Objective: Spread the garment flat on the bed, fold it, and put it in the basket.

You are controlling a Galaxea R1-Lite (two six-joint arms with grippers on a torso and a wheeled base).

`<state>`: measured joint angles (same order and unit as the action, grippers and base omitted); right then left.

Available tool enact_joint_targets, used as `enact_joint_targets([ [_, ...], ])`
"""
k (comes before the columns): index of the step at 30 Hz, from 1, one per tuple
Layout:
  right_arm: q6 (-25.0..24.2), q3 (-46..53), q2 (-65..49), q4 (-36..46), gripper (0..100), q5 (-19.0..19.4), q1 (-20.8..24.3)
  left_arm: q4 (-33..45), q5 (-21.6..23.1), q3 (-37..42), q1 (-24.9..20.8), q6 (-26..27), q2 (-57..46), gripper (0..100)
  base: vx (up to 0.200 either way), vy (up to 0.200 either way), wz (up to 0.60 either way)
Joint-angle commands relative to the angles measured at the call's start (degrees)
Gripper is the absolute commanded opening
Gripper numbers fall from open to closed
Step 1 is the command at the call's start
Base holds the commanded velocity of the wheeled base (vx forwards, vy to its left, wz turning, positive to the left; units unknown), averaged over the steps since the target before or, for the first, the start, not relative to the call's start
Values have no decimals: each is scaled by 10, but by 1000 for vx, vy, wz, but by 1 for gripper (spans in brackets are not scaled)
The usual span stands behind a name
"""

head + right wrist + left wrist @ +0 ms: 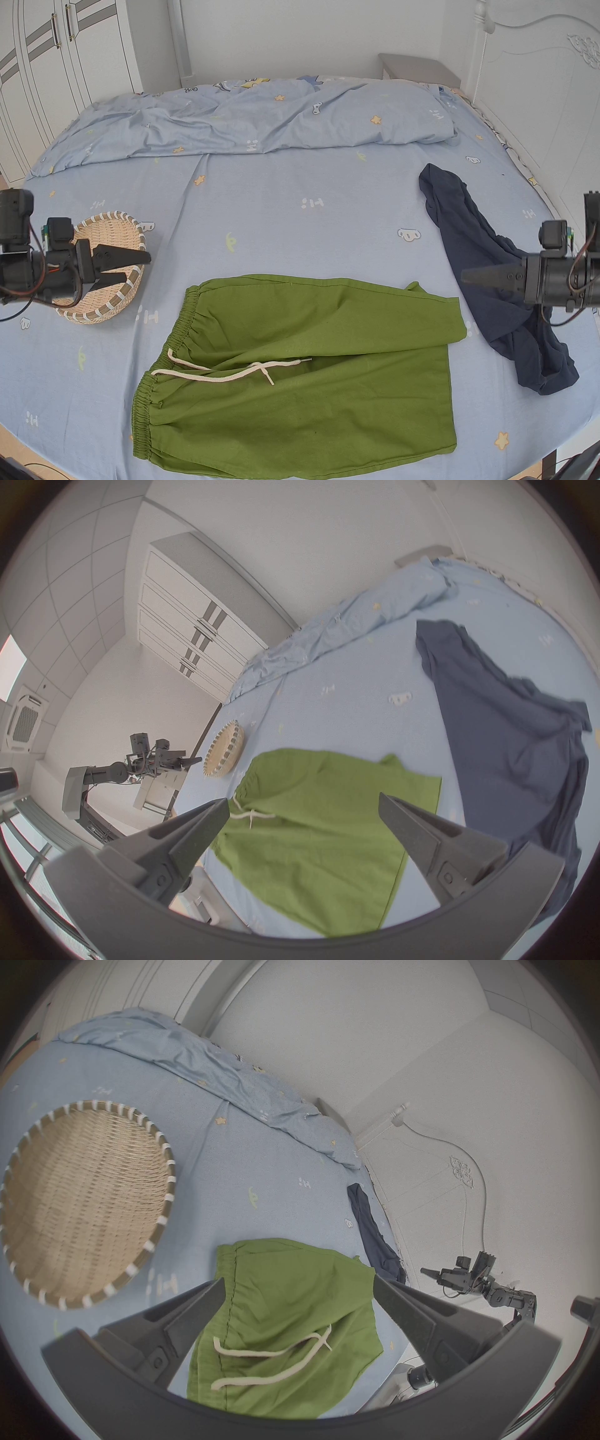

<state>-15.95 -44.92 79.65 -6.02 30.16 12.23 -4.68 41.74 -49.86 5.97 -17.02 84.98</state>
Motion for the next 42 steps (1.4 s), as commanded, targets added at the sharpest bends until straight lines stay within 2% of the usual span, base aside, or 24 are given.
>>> enact_joint_targets([
  [1, 27, -87, 90, -8, 100, -1, -18, -7, -4, -91, -32, -3, 147, 100, 0, 0, 0],
  [8, 28, -93, 115, -30, 100, 1, -19, -25, -7, -99, -38, 3, 218, 100, 0, 0, 0],
  [15, 28, -92, 114, -33, 100, 3, -15, -84, -7, -100, -42, -1, 273, 100, 0, 0, 0],
  [22, 28, -89, 120, -35, 100, 1, -12, -93, -7, -104, -45, 1, 315, 100, 0, 0, 0],
  [29, 28, -88, 129, -35, 100, -1, -5, -122, -7, -116, -47, -2, 347, 100, 0, 0, 0],
  [41, 27, -87, 138, -35, 100, -2, 7, -126, -6, -139, -55, -3, 370, 100, 0, 0, 0],
  [42, 27, -88, 138, -35, 100, -2, 8, -126, -6, -139, -55, -3, 370, 0, 0, 0, 0],
])
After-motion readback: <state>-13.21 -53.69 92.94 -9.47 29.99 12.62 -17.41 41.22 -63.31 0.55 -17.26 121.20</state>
